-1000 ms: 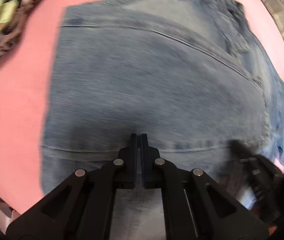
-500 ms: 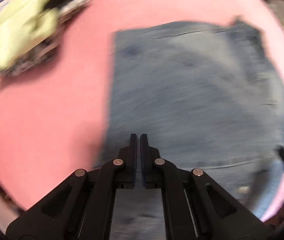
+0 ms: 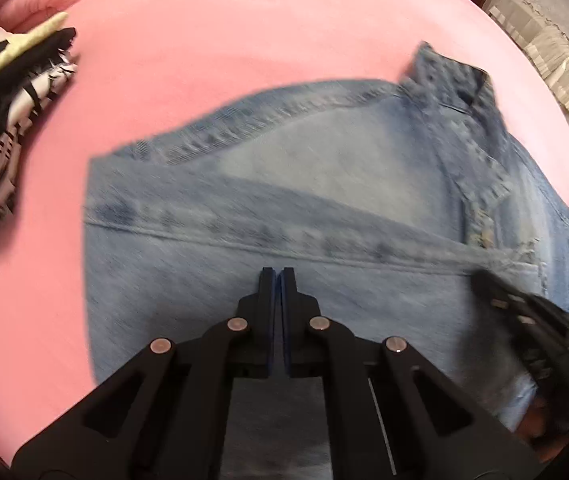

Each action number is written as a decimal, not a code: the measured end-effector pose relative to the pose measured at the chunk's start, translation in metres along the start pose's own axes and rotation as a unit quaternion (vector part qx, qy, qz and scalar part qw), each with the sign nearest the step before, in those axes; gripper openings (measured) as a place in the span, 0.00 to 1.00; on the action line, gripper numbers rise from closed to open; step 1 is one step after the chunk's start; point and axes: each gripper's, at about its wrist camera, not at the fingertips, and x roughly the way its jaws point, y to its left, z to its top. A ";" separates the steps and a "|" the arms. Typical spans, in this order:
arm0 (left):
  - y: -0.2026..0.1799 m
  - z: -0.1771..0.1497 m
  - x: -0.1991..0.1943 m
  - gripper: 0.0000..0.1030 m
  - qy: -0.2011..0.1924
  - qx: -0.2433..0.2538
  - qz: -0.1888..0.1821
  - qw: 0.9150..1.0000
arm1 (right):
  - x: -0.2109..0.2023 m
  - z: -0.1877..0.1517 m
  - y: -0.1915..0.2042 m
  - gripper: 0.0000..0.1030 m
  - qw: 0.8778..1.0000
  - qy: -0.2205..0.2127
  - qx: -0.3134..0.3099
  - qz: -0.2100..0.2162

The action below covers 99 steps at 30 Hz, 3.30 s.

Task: Fold large clothes

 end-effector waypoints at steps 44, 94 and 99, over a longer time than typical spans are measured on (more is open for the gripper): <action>-0.123 -0.214 -0.130 0.10 0.139 0.170 -0.072 0.973 | -0.205 -0.270 -0.099 0.40 0.923 0.018 0.384 -0.016; -0.465 -0.228 -0.113 0.58 0.206 0.163 -0.045 0.964 | -0.261 -0.274 -0.583 0.33 0.709 -0.101 0.693 0.083; -0.459 -0.233 -0.116 0.58 0.201 0.168 -0.046 0.964 | -0.269 -0.269 -0.580 0.14 0.716 -0.125 0.684 0.053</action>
